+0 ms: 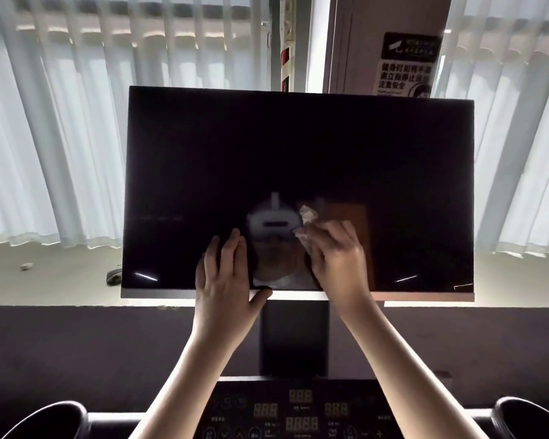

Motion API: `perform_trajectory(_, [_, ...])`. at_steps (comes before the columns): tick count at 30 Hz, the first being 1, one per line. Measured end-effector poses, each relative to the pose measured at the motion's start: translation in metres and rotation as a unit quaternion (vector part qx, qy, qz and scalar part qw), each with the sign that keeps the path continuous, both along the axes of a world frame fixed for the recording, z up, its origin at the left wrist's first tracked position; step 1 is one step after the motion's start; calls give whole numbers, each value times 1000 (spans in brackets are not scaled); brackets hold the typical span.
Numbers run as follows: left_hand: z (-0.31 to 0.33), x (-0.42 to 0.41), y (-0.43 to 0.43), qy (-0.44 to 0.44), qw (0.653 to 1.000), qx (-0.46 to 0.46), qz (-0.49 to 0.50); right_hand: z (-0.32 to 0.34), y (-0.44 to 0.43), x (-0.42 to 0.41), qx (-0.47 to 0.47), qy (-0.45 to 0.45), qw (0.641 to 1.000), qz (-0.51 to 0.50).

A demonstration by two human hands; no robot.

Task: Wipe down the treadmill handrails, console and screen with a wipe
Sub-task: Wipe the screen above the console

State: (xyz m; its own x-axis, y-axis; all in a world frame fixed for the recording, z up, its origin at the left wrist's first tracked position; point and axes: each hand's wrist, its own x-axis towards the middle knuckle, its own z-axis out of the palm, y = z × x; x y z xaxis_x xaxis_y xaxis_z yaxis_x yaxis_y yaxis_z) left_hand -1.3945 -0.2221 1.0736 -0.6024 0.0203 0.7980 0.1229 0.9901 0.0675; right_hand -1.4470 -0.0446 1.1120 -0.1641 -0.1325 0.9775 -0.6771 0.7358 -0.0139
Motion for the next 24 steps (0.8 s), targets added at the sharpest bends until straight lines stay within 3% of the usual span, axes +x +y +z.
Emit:
perform_trajectory(2, [-1, 0, 0, -1, 1000, 0, 1, -6, -10, 4, -55, -10, 998, -11])
perform_trajectory(3, [-1, 0, -1, -1, 1000, 1, 1, -14, -16, 7, -38, -14, 999, 8])
perform_trajectory(7, [-2, 0, -1, -8, 1000, -1, -2, -29, -9, 14, 121, -3, 990, 68])
perform_trajectory(12, [0, 1, 0, -8, 1000, 1, 2, -22, 1, 15, -54, -21, 998, -11])
perform_trajectory(17, [0, 1, 0, -12, 1000, 1, 0, -51, -1, 22, 100, -38, 993, 53])
perform_trajectory(22, [1, 1, 2, -4, 1000, 3, 2, -42, 13, 21, -62, -38, 997, -15])
perform_trajectory(24, [1, 0, 4, -8, 1000, 9, 6, -53, 3, 27, -26, -45, 999, 4])
